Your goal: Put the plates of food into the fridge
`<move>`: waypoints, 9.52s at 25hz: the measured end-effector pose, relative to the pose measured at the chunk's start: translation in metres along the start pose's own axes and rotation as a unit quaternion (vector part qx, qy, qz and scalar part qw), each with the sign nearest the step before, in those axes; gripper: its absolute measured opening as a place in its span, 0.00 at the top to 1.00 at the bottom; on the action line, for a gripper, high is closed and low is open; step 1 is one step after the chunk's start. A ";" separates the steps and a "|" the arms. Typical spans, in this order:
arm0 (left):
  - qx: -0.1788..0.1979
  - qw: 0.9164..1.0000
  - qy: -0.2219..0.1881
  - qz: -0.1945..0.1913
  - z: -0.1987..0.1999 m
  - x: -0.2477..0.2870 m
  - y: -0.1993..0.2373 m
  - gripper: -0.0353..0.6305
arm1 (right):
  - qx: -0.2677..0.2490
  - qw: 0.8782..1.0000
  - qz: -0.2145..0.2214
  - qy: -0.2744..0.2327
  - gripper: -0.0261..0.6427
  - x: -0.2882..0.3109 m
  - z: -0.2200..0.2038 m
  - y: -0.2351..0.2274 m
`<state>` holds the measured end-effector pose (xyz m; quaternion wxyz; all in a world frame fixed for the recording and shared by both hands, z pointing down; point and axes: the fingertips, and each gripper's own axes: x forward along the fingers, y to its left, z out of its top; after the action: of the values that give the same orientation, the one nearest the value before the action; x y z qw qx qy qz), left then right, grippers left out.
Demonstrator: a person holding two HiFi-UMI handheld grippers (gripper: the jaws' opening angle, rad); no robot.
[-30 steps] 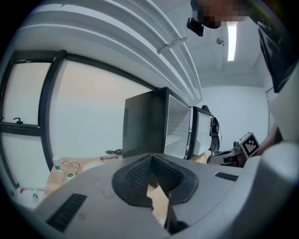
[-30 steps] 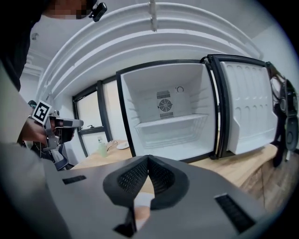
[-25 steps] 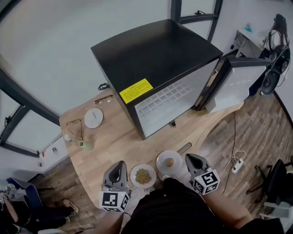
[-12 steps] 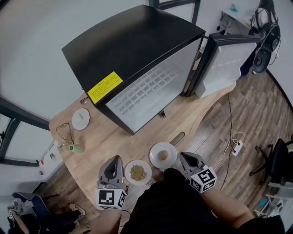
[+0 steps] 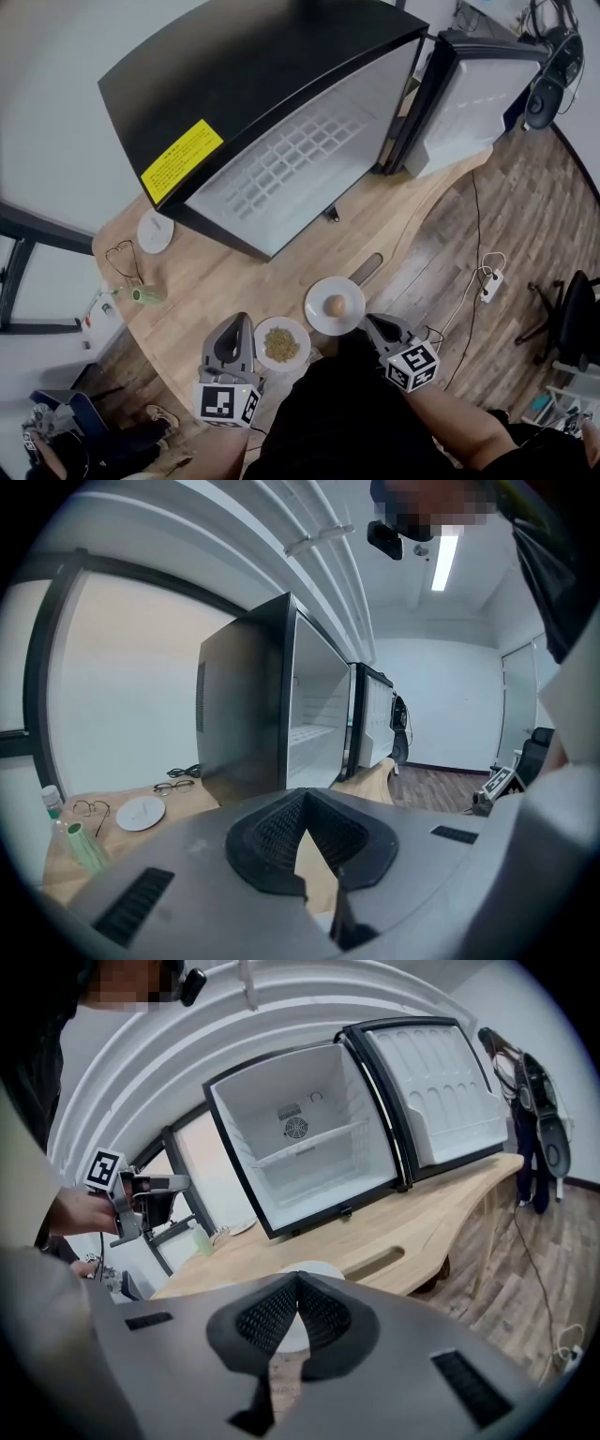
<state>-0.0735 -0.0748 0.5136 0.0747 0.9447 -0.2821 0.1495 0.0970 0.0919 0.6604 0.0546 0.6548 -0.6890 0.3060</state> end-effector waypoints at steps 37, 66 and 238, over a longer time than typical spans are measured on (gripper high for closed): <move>0.005 0.999 0.036 -0.001 0.000 0.011 -0.009 0.94 | 0.321 0.946 0.011 0.036 0.77 0.052 -0.073 -0.042; 0.011 1.000 -0.001 0.000 0.033 0.013 -0.007 0.94 | 0.382 0.918 0.094 -0.042 0.91 0.042 0.002 -0.023; -0.018 0.989 -0.055 0.135 -0.003 -0.174 0.120 0.94 | -0.034 0.999 0.027 -0.001 0.69 0.078 0.080 0.128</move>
<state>-0.2796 -0.0845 0.4662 0.0553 0.9034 -0.4132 0.1006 -0.0071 -0.0205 0.5883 0.0676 0.6339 -0.7167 0.2829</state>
